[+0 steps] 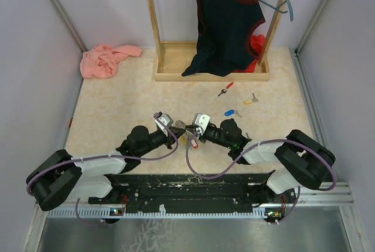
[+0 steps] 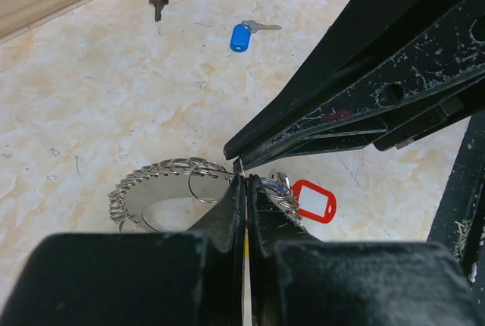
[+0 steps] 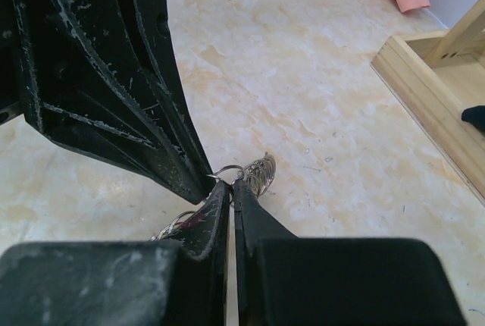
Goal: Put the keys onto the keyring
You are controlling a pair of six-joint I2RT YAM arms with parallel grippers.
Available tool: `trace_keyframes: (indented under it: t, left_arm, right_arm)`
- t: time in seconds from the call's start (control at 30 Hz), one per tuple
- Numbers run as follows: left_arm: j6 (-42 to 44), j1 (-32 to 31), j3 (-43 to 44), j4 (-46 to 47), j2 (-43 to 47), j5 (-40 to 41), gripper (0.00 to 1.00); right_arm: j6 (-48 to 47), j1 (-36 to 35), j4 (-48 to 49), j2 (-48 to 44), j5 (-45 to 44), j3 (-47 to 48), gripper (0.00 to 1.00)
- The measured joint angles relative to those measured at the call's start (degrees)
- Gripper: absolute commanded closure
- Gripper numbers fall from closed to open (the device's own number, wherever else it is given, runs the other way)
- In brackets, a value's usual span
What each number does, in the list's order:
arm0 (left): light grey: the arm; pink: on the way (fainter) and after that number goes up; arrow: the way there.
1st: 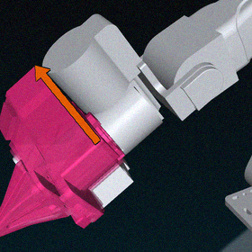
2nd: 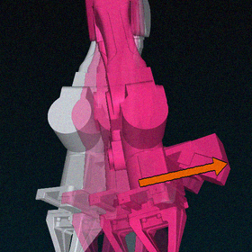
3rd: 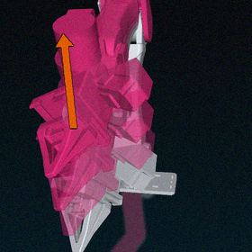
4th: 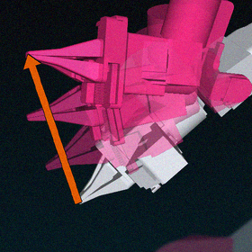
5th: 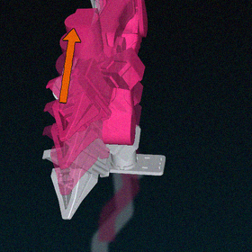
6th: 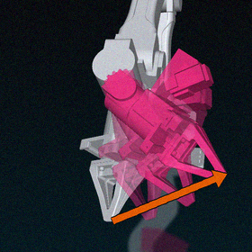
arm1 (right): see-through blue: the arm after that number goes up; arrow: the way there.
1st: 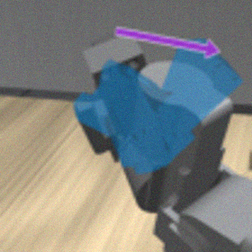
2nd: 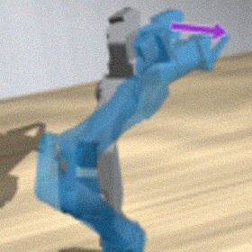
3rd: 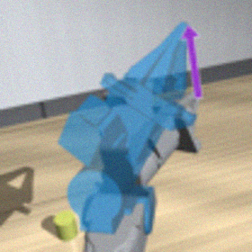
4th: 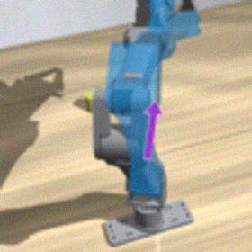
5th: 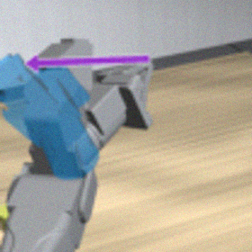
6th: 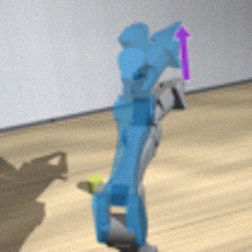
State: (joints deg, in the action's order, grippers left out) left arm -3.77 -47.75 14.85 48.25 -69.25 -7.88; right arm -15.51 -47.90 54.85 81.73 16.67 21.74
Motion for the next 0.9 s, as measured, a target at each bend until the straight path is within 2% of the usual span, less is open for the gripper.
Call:
trace_keyframes:
  t: [0.2,0.3,0.53,0.77,0.9]
  left_arm:
    - [-4.4,0.0,0.1,-0.9,0.4,-0.3,0.78]
    - [-6.9,0.0,0.0,-1.5,1.7,0.1,0.72]
    - [-10.0,2.7,-1.2,-3.1,7.5,-0.9,0.68]
    - [-10.6,10.1,-3.2,-2.1,7.6,-9.0,0.69]
    - [-10.6,12.0,-4.0,0.8,5.9,-15.0,0.72]
  right_arm:
    - [-0.5,-0.3,1.6,0.5,-0.8,-0.7,1.0]
    - [-0.5,-0.3,1.9,0.5,-1.2,-0.7,1.0]
    - [-1.0,-0.3,0.9,0.4,-2.0,-0.7,1.0]
    - [-1.0,-0.3,-2.0,-0.7,-1.5,-0.6,1.0]
    - [-0.9,-0.3,-2.7,-1.6,-0.6,-0.6,1.0]
